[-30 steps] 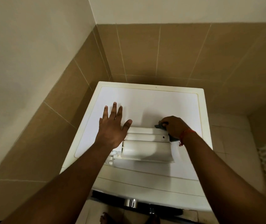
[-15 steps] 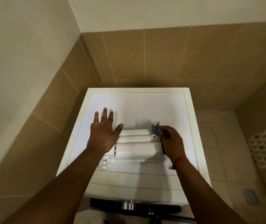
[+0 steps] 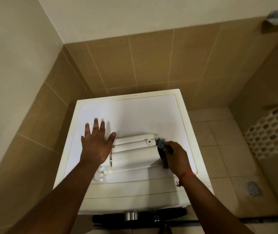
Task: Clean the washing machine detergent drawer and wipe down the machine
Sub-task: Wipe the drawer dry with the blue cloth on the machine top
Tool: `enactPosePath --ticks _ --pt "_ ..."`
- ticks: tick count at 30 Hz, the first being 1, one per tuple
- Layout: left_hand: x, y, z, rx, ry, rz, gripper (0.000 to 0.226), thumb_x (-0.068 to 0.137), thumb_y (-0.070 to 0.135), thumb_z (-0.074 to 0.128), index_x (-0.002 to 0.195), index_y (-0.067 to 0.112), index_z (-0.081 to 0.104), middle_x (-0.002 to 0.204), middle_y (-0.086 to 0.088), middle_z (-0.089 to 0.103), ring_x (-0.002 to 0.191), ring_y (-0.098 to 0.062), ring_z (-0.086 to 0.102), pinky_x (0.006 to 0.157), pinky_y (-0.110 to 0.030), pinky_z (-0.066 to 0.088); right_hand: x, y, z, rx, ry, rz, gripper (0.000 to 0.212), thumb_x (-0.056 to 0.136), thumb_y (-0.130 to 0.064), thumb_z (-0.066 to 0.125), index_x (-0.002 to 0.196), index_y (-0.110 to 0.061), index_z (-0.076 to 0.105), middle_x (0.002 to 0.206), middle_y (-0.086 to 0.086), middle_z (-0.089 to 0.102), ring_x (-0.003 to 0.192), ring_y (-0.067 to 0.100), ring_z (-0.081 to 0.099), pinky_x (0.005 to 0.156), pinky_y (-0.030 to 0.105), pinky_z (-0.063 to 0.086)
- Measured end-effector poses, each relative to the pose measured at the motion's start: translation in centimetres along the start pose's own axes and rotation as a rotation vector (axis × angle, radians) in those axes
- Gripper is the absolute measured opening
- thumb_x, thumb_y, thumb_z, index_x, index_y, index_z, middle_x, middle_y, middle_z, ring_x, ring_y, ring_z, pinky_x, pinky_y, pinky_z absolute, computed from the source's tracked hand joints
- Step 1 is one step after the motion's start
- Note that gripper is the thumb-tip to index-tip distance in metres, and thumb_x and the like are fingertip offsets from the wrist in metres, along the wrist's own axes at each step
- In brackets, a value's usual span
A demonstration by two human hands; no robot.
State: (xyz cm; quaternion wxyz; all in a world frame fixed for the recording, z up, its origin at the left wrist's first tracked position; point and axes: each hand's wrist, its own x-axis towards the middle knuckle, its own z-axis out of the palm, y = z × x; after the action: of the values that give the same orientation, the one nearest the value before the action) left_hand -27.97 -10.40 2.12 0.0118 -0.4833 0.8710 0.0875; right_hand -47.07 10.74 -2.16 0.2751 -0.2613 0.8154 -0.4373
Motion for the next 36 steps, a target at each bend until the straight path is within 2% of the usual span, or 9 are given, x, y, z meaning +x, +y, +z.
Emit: enactPosePath --ticks 5,9,12,14,17,22,26,31,36 --pt "0.0 0.3 -0.3 -0.033 -0.006 -0.001 0.084 0.086 0.07 0.006 0.157 0.024 0.005 0.164 0.0 -0.009 0.15 -0.03 -0.011 0.12 -0.057 0.01 -3.1 0.9 -0.4 -0.063 0.011 -0.154 0.025 0.094 -0.002 0.057 0.114 -0.013 0.068 0.106 -0.002 0.064 0.098 0.012 0.059 0.082 -0.001 0.036" --pt "-0.1 0.3 -0.2 -0.06 0.016 0.015 0.082 0.088 0.068 0.007 0.157 0.024 0.008 0.165 -0.002 -0.005 0.151 -0.031 -0.008 0.121 -0.054 0.01 -0.1 -0.7 -1.9 -0.386 -0.27 -0.035 0.023 0.09 -0.004 0.057 0.106 -0.011 0.073 0.099 0.012 0.068 0.087 0.029 0.068 0.069 0.022 0.052" --pt "-0.1 0.0 -0.1 -0.086 0.021 0.034 0.078 0.092 0.067 0.005 0.157 0.023 0.008 0.164 -0.003 -0.007 0.151 -0.03 -0.008 0.121 -0.051 0.007 0.7 -2.1 -1.5 -0.628 -0.28 -0.063 0.021 0.095 -0.02 0.053 0.094 -0.011 0.073 0.091 0.012 0.067 0.073 0.028 0.067 0.065 0.031 0.055" --pt "-0.2 -0.1 -0.1 -0.167 -0.001 0.045 0.08 0.09 0.067 0.002 0.156 0.024 0.005 0.164 -0.002 -0.011 0.151 -0.028 -0.01 0.122 -0.049 0.004 0.8 -2.3 -0.5 -0.716 -0.236 -0.105 0.035 0.101 -0.032 0.043 0.1 -0.011 0.071 0.097 0.013 0.065 0.082 0.028 0.066 0.068 0.028 0.051" --pt "-0.6 -0.2 -0.8 -0.413 0.034 0.097 0.073 0.096 0.061 0.013 0.156 0.02 0.011 0.165 -0.007 -0.002 0.151 -0.026 -0.006 0.123 -0.046 0.002 0.5 -4.2 -0.6 -0.836 -0.169 -0.035 0.029 0.097 -0.031 0.049 0.11 -0.011 0.066 0.11 0.014 0.063 0.1 0.031 0.065 0.082 0.029 0.05" --pt "-1.0 -0.7 -1.3 -0.708 0.051 0.101 0.058 0.103 0.041 0.023 0.156 0.02 0.013 0.165 -0.002 -0.003 0.151 -0.021 -0.006 0.122 -0.038 0.001 -2.4 -8.1 2.2 -0.318 0.281 -0.231 0.032 0.083 0.004 0.06 0.113 -0.006 0.069 0.106 0.014 0.061 0.094 0.028 0.061 0.085 0.021 0.04" --pt "-0.9 -1.1 -1.1 -0.781 0.022 0.07 0.056 0.105 0.04 0.018 0.156 0.024 0.004 0.163 0.005 -0.013 0.15 -0.014 -0.012 0.114 -0.024 -0.005 -4.1 -13.6 9.4 -0.09 0.137 -0.322 0.025 0.084 -0.003 0.061 0.103 -0.014 0.07 0.099 -0.001 0.064 0.093 0.012 0.056 0.083 0.016 0.038" --pt "-0.7 -1.7 -0.6 -0.848 0.055 0.079 0.054 0.105 0.04 0.018 0.156 0.024 0.01 0.164 0.006 -0.007 0.151 -0.013 -0.008 0.122 -0.035 -0.002 -6.7 -13.1 15.5 -0.159 0.044 -0.41 0.024 0.085 -0.001 0.049 0.088 -0.019 0.064 0.085 -0.004 0.057 0.081 0.013 0.053 0.072 0.023 0.041" --pt "-0.3 -1.6 -0.8 -0.826 0.041 0.069 0.053 0.106 0.038 0.016 0.156 0.023 0.012 0.164 0.005 -0.006 0.151 -0.015 -0.006 0.123 -0.042 0.002 -9.3 -10.3 14.8 -0.245 0.036 -0.448 0.035 0.086 0.0 0.06 0.114 -0.019 0.068 0.111 -0.011 0.053 0.106 0.008 0.047 0.091 0.007 0.035"
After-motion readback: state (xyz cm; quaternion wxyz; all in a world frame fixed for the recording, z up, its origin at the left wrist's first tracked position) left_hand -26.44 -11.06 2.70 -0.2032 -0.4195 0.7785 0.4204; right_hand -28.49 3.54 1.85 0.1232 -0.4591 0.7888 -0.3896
